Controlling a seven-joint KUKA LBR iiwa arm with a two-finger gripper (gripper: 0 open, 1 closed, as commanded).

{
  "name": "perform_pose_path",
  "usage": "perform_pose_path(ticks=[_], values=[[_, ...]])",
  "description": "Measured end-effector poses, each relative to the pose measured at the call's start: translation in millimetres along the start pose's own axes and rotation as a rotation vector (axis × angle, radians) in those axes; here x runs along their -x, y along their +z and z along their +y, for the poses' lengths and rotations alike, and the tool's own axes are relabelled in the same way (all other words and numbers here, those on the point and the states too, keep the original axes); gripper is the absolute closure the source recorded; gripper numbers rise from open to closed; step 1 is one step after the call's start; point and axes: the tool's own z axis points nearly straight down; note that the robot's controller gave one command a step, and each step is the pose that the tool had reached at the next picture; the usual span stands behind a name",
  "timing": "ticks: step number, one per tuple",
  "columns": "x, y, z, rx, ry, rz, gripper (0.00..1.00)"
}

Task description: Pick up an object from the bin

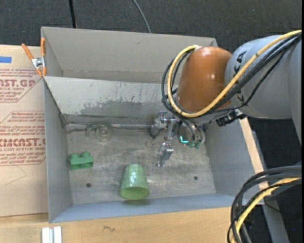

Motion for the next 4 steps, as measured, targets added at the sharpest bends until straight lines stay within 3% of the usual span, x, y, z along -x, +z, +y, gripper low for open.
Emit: perform_pose_path(ticks=[1, 2, 3, 4], values=[[-41.6, 91, 32, -0.001, -0.205, -0.015, 0.0], [-50.5, 90, 90, -0.003, -0.409, -0.012, 0.0], [-49.6, 88, 90, -0.002, -0.406, -0.014, 1.0], [-53.0, -80, 51, -0.002, -0.782, -0.008, 1.0]])
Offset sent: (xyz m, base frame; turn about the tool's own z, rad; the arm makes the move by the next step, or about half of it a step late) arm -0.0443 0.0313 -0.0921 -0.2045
